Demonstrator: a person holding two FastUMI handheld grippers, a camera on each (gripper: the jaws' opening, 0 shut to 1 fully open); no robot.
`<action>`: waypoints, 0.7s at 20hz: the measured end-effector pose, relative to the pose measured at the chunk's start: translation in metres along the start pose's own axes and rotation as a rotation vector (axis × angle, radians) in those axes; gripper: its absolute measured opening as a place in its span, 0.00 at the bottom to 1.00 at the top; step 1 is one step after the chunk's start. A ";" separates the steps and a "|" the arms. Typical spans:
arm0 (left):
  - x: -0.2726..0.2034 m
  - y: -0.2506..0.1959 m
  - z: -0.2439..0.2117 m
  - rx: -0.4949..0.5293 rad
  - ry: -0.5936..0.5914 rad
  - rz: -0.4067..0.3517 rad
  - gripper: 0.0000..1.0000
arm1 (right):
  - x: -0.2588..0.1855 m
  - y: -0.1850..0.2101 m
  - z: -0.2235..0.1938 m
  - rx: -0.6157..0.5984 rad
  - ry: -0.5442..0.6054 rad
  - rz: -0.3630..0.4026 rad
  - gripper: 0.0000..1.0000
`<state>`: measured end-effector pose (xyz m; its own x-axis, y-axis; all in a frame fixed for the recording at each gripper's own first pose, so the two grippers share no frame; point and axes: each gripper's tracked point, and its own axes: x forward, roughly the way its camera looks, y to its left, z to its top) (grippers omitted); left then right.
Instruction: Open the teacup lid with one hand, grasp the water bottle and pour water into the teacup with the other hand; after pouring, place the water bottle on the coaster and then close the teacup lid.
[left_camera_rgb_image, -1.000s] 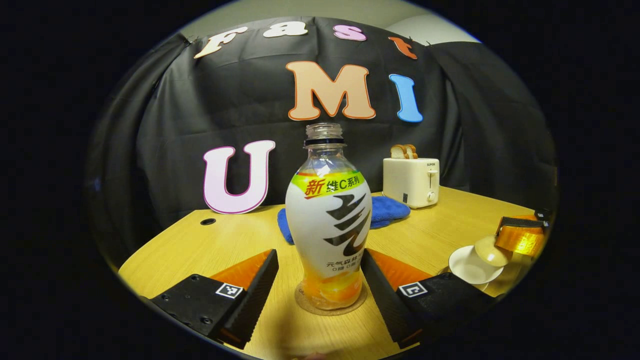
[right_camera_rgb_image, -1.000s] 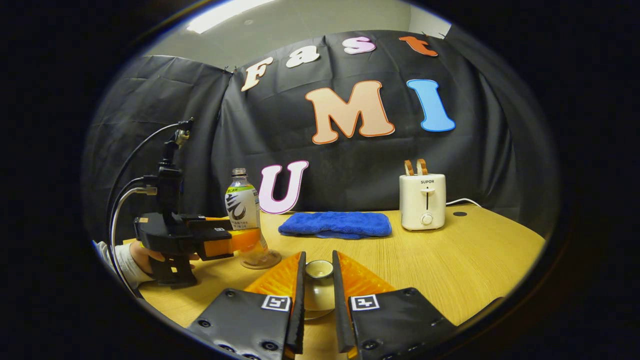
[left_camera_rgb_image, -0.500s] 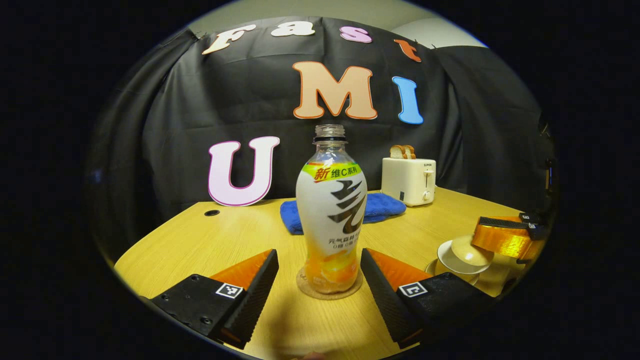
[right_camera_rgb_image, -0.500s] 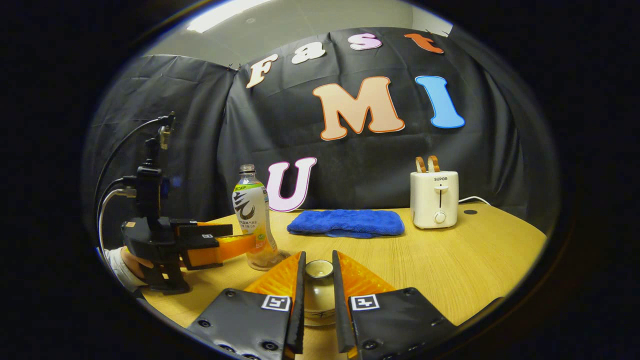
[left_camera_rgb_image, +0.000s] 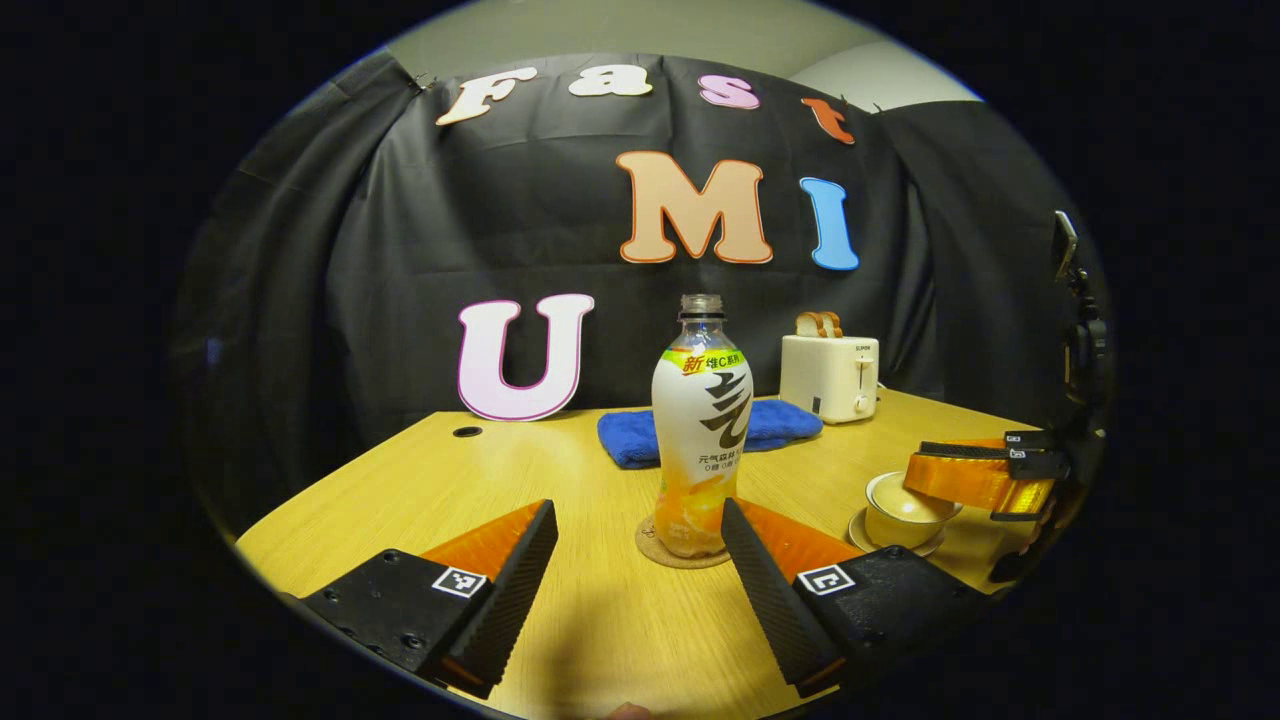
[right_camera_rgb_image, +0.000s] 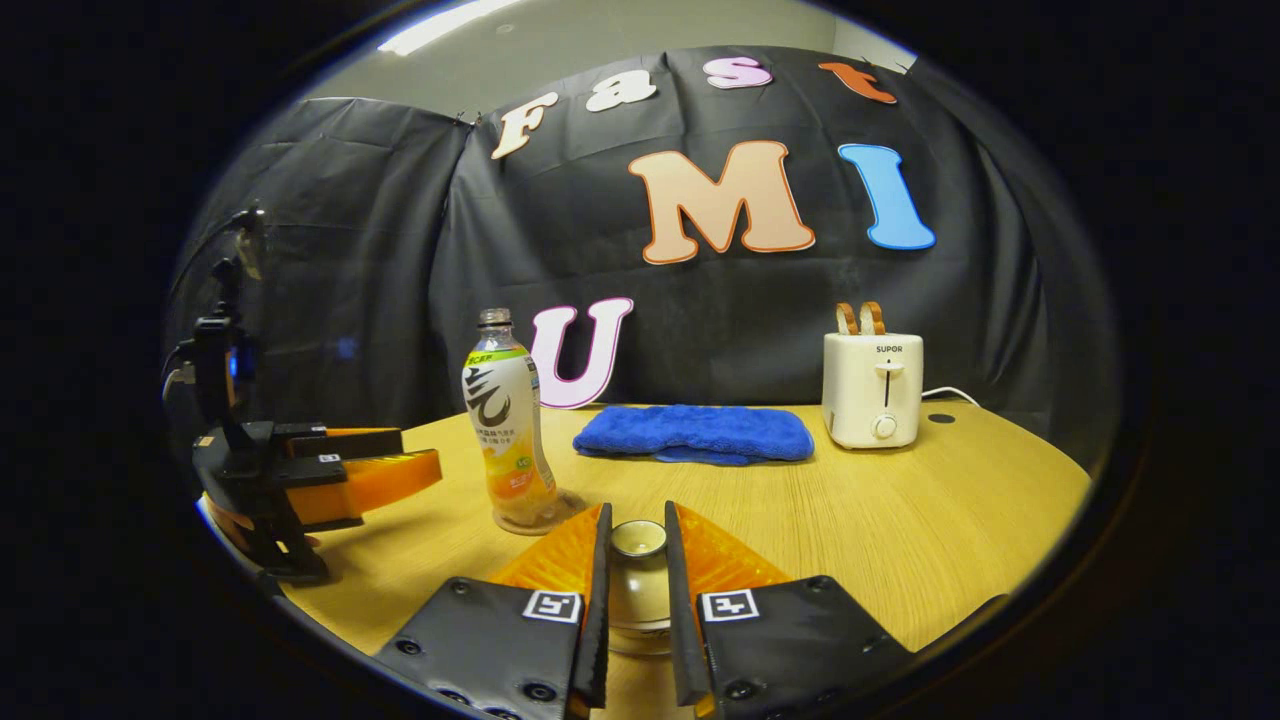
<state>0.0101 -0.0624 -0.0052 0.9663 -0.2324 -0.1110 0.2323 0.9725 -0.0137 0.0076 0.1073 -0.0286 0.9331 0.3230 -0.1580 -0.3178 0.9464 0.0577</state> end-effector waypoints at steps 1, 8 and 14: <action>-0.003 -0.001 0.000 -0.006 -0.005 0.000 0.96 | 0.000 -0.002 -0.001 0.004 0.010 -0.009 0.31; -0.015 0.003 -0.002 -0.047 -0.025 0.010 0.96 | -0.004 0.002 -0.002 -0.006 0.016 -0.014 0.39; -0.027 -0.004 0.002 -0.088 -0.073 0.022 0.97 | -0.021 0.004 0.005 -0.024 -0.046 -0.052 0.94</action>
<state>-0.0166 -0.0604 -0.0003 0.9773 -0.2080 -0.0392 0.2033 0.9740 -0.0996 -0.0126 0.1041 -0.0201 0.9552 0.2730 -0.1143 -0.2717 0.9620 0.0272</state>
